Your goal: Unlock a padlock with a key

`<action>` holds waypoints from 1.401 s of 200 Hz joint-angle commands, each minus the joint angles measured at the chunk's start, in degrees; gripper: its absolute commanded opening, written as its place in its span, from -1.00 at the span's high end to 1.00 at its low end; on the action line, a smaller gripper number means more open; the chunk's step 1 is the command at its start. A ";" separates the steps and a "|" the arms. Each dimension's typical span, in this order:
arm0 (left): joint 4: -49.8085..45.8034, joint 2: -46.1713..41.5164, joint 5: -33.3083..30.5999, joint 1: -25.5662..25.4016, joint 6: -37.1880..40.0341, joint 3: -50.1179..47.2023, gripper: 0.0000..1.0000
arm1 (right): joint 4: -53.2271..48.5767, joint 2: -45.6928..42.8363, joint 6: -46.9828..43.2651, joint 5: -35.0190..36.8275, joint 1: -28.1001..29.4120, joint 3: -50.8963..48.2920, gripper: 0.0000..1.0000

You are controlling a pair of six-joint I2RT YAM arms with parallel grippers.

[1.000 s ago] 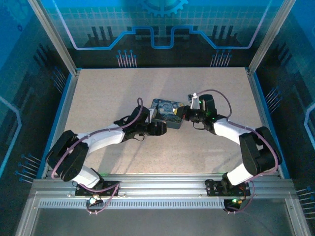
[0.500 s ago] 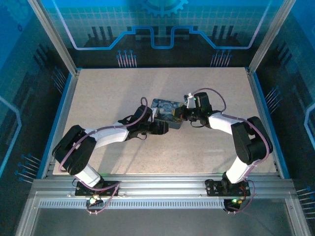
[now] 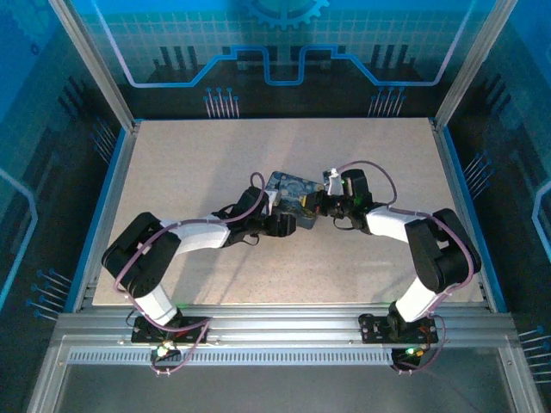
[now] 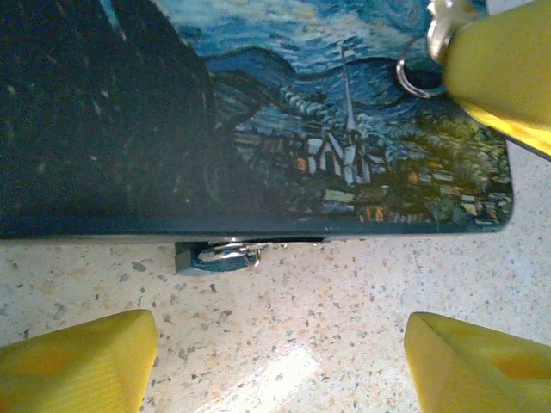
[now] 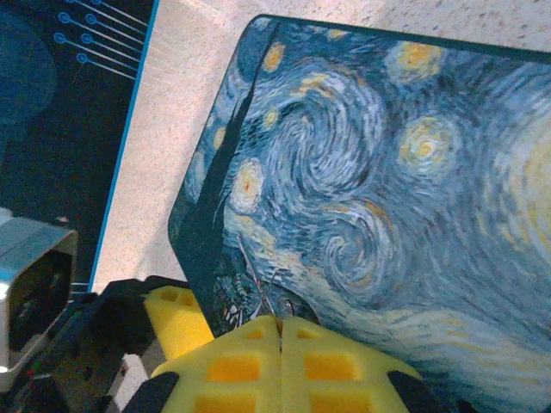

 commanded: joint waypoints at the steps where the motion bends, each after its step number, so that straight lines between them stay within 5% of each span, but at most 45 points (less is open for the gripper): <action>1: 2.46 1.20 -0.90 0.41 1.15 -0.67 -0.48 | -6.23 1.49 1.35 1.31 1.78 -2.80 0.98; 193: 13.04 9.07 -0.92 0.67 4.59 -1.14 -0.27 | -7.44 1.14 0.91 1.85 1.77 -2.08 0.97; 280: 16.81 8.96 1.06 0.29 -0.53 -1.77 -0.01 | -7.08 0.97 1.22 1.83 1.91 -2.31 0.97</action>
